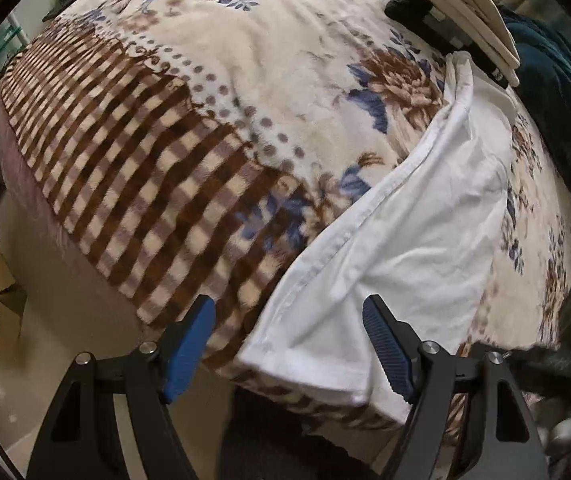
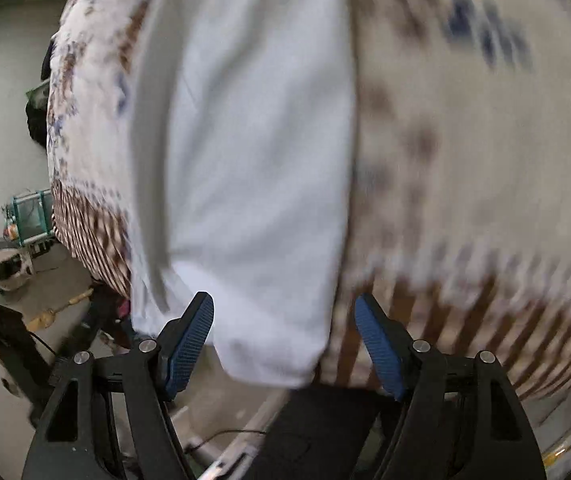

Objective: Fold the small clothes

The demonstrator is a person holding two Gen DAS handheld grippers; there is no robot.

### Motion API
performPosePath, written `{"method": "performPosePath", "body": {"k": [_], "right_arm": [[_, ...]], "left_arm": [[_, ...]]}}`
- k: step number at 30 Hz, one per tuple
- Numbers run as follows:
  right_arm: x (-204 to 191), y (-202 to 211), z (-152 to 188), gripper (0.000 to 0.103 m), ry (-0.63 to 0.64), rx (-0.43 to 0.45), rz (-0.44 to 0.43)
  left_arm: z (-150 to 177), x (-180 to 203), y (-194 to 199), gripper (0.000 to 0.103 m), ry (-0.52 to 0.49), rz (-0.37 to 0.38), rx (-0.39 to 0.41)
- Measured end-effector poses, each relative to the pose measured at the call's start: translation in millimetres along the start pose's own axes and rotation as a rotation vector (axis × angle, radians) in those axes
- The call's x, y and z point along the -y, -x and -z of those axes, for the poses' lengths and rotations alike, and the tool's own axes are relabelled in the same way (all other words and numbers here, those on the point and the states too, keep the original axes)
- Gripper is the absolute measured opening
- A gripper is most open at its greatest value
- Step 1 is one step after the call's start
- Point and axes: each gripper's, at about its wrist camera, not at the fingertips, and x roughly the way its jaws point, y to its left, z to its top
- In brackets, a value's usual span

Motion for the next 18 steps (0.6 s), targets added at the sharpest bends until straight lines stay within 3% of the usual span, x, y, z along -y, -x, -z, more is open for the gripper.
{"method": "performPosePath", "body": {"k": [5,7,8,13,18], "right_arm": [[15,-44,34,0.057,-0.107,0.02,-0.056],[11,-48,43,0.033,-0.109,0.071,-0.027],[5,-48,46,0.004,-0.106,0.098,0.028],[1,-33,81,0.002,-0.138,0.195,0.161],[2,-34,96,0.002,-0.185,0.219,0.172]], "left_arm": [[4,-8,-6,0.075,-0.062,-0.014,-0.019],[4,-9,-11,0.075,-0.098,-0.003,-0.037],[3,-10,-13,0.075,-0.109,0.009,-0.046],[-4,-13,-17,0.075,-0.182,0.05,-0.068],[1,18,-20,0.075,-0.367,0.085,-0.057]]}}
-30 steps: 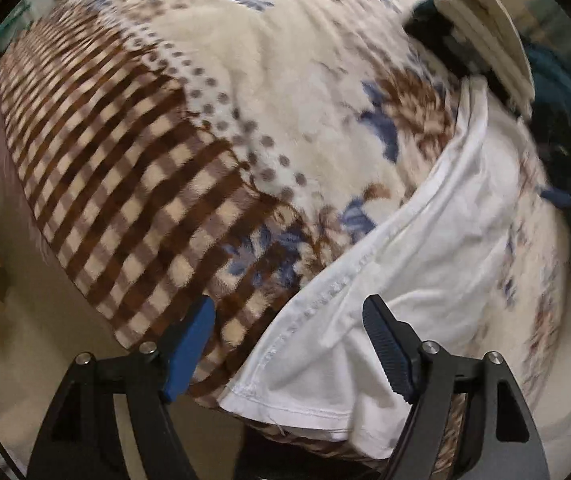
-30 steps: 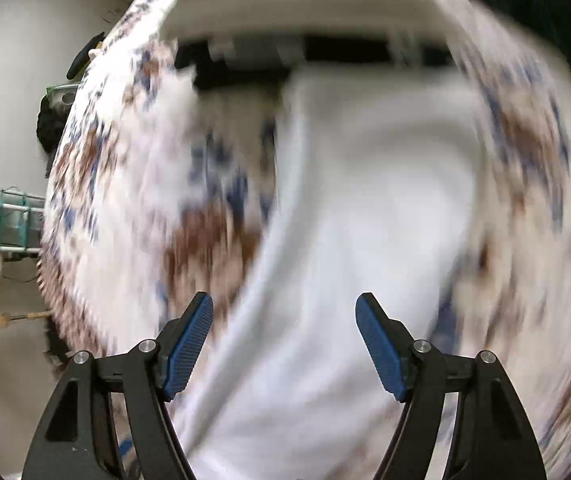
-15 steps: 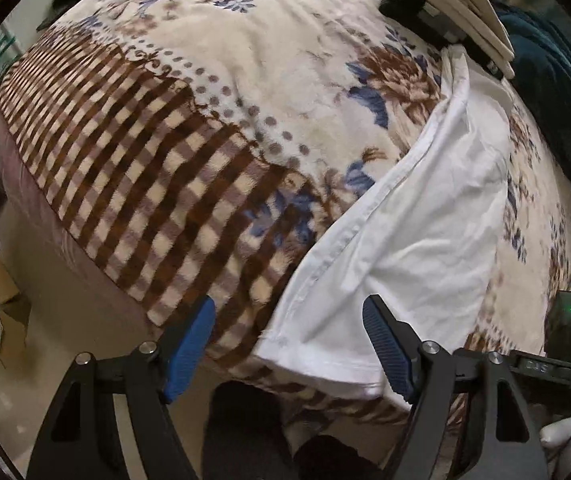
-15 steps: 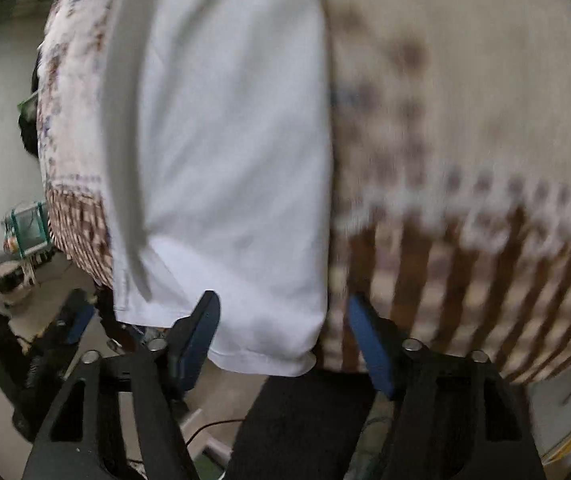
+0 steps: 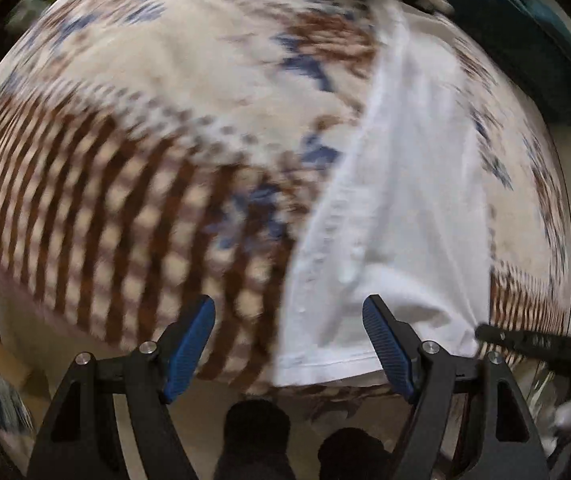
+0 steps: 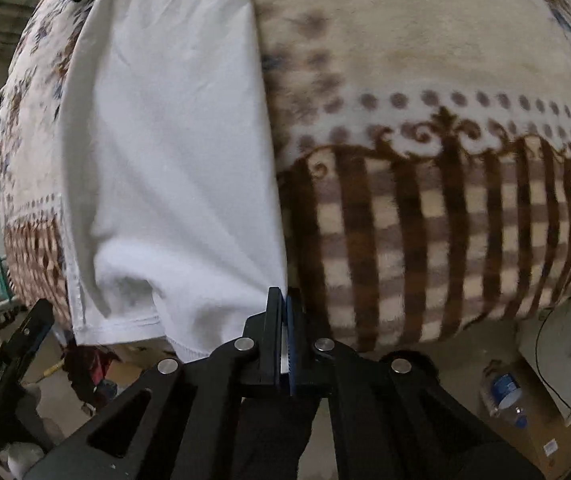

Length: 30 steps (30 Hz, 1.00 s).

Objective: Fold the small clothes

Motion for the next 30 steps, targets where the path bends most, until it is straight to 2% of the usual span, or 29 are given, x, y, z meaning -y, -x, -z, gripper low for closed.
{"method": "performPosePath", "body": {"k": [3,4,5,8,10,13,14,16,18,20,22,23,24,25,26,27,28,30], "right_arm": [[8,1,-6,0.002,-0.018,0.007,0.01],[9,-1,-8,0.002,-0.028,0.009,0.012],[9,-4,-9,0.002,-0.037,0.009,0.017],[15,0,-17,0.002,-0.058,0.018,0.035],[22,1,-16,0.0,-0.073,0.018,0.06],[39,9,-12,0.001,-0.141,-0.018,-0.079],[42,13,-10,0.002,-0.166,-0.022,-0.137],[42,16,-5,0.007,-0.194,-0.063,-0.241],[44,15,3,0.038,-0.246,-0.085,-0.319],[47,1,17,0.043,-0.346,-0.144,-0.411],[45,-17,29,0.043,-0.415,-0.207,-0.443],[45,-28,34,0.043,-0.469,-0.23,-0.454],[45,-34,38,0.043,-0.508,-0.229,-0.474],[46,-39,40,0.043,-0.531,-0.221,-0.481],[46,-41,42,0.034,-0.567,-0.185,-0.466],[47,-40,43,0.009,-0.579,-0.153,-0.455],[46,-38,45,0.003,-0.579,-0.131,-0.428],[40,-27,47,0.003,-0.549,-0.09,-0.383]], "left_arm": [[-6,23,-24,0.075,-0.09,-0.015,-0.045],[-8,26,-41,0.075,-0.101,-0.05,-0.081],[-10,23,-53,0.075,-0.087,-0.087,-0.106],[-15,-7,-67,0.075,0.024,-0.099,-0.139],[-16,-24,-56,0.075,0.081,-0.051,-0.119],[-15,-40,-39,0.073,0.141,0.073,-0.103],[-15,-43,-36,0.073,0.16,0.124,-0.105],[-17,-43,-37,0.073,0.168,0.181,-0.117],[-17,-41,-39,0.073,0.15,0.187,-0.115],[-16,-34,-44,0.071,0.137,0.206,-0.117],[-15,-27,-50,0.055,0.134,0.214,-0.118],[-16,-26,-53,0.029,0.132,0.212,-0.126],[-16,-23,-56,0.01,0.128,0.201,-0.136],[-16,-20,-56,0.009,0.127,0.187,-0.131],[-14,-18,-53,0.006,0.13,0.192,-0.114],[-12,-20,-48,0.004,0.133,0.193,-0.092],[-11,-20,-40,0.004,0.132,0.195,-0.07],[-9,-25,-29,0.003,0.135,0.212,-0.051]]}}
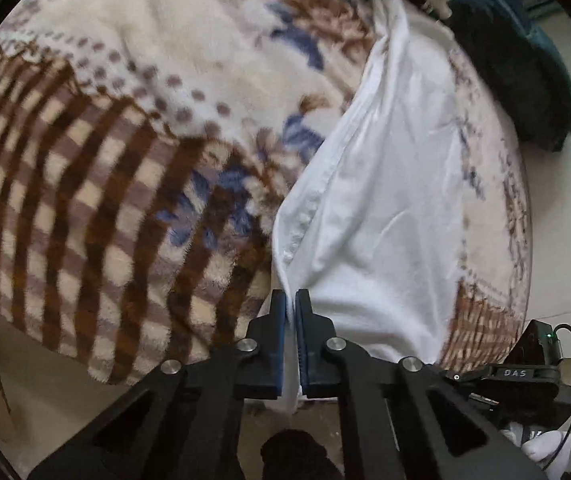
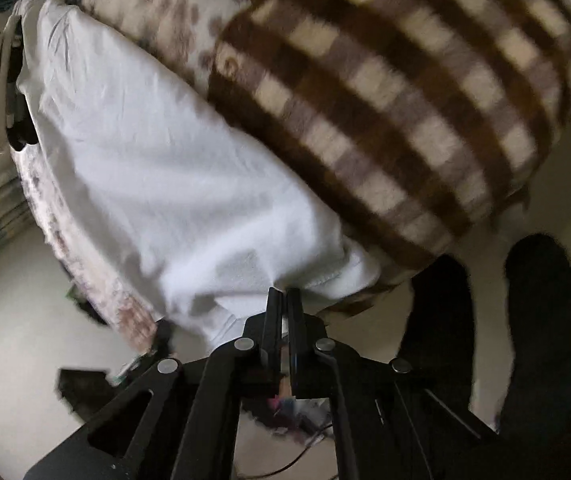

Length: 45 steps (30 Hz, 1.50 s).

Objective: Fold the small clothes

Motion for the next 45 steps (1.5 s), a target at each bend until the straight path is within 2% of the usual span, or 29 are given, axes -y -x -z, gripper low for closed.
{"method": "performPosePath", "body": {"k": [5,7,10,11,13,14,16,17,18,19,21,22,23,24,25,27,32,34,35,37,38,40,41,43,45], "right_arm": [[-15,27,15,0.002,0.094,0.053,0.061],[-13,33,13,0.002,0.106,0.053,0.071],[-5,29,0,0.002,0.139,0.057,0.138],[0,29,-6,0.003,0.15,0.052,0.15],[-4,19,-14,0.003,0.175,-0.03,0.134],[-3,23,-17,0.005,0.178,-0.036,0.139],[-10,31,-16,0.007,0.222,-0.016,0.134],[-15,39,-15,0.016,0.26,0.008,0.158],[-19,43,-13,0.028,0.284,0.025,0.173],[-22,47,-12,0.032,0.303,0.043,0.179],[-23,50,-12,0.033,0.306,0.054,0.186],[-23,49,-12,0.033,0.3,0.052,0.185],[-19,50,-15,0.033,0.295,0.052,0.186],[-19,50,-15,0.033,0.29,0.055,0.192],[-22,49,-15,0.033,0.288,0.056,0.197],[-16,52,-19,0.033,0.289,0.058,0.202],[-13,46,-17,0.033,0.284,0.037,0.204],[-18,49,-17,0.033,0.283,0.027,0.2],[-23,52,-18,0.035,0.292,0.024,0.193],[-39,64,-19,0.051,0.322,0.042,0.183],[-49,70,-22,0.061,0.341,0.054,0.178],[-70,82,-27,0.063,0.374,0.078,0.165],[-86,90,-33,0.064,0.394,0.102,0.152],[-111,101,-45,0.064,0.416,0.136,0.123],[-141,112,-67,0.064,0.443,0.183,0.1]], "left_arm": [[1,-12,19,0.003,0.035,0.037,-0.003],[1,-17,15,0.003,0.027,0.016,-0.014],[2,-25,7,0.003,0.048,0.018,-0.036],[1,-28,5,0.004,0.058,0.03,-0.043],[2,-34,8,0.005,0.094,0.065,-0.046],[2,-33,8,0.011,0.099,0.076,-0.045],[2,-26,8,0.029,0.086,0.101,-0.034],[2,-20,6,0.043,0.074,0.105,-0.031],[1,-14,3,0.05,0.062,0.113,-0.03],[1,-9,-1,0.051,0.051,0.112,-0.037],[1,3,-13,0.05,0.008,0.086,-0.062],[2,9,-20,0.047,-0.022,0.041,-0.064],[4,11,-25,0.027,-0.036,0.037,-0.056],[6,12,-30,0.002,-0.051,0.009,-0.066],[9,11,-35,0.001,-0.067,-0.024,-0.084],[13,7,-35,0.001,-0.073,-0.043,-0.082],[8,3,-22,0.002,-0.084,-0.042,-0.096],[-2,12,-2,0.002,-0.111,-0.041,-0.063],[-6,17,4,0.003,-0.121,-0.044,-0.041],[-24,30,20,0.003,-0.122,-0.058,0.012],[-38,35,26,0.01,-0.107,-0.074,0.044],[-65,45,29,0.053,-0.092,-0.109,0.092],[-83,51,27,0.086,-0.088,-0.126,0.115],[-121,64,24,0.086,-0.078,-0.063,0.164],[-154,74,20,0.086,-0.078,-0.059,0.195]]}}
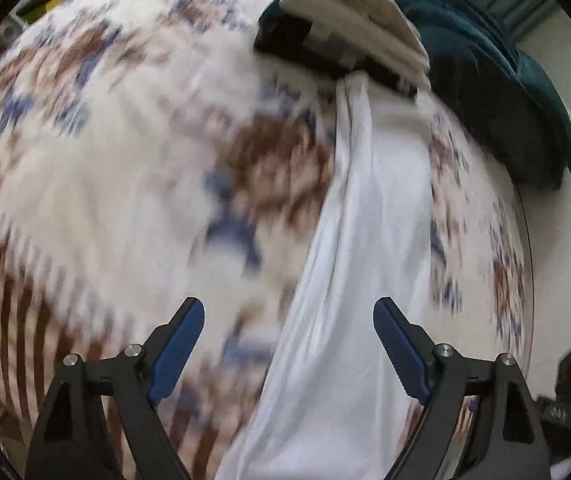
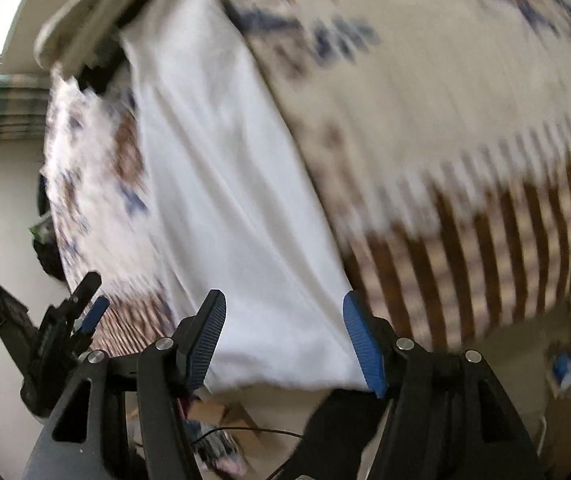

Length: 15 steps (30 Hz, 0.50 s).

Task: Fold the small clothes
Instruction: 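Open both tools and release the folded shirt near the clothes stack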

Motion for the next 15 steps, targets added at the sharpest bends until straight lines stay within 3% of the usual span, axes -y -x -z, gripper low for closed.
{"method": "performPosePath", "body": {"k": [4,8,12,15], "right_arm": [[-24,4,-73,0.064,0.039,0.083,-0.011],[-40,-15,-173,0.064,0.057,0.124,-0.015],[-52,-46,-260,0.064,0.054,0.114,-0.044],[-61,-73,-313,0.064,0.057,0.08,-0.081]], "left_arm": [[-70,25,-39,0.086,0.0,0.06,0.013],[-127,50,-88,0.086,-0.031,0.041,0.005],[-177,71,-145,0.086,-0.034,0.051,-0.027],[-199,84,-179,0.086,-0.075,0.002,-0.034]]}}
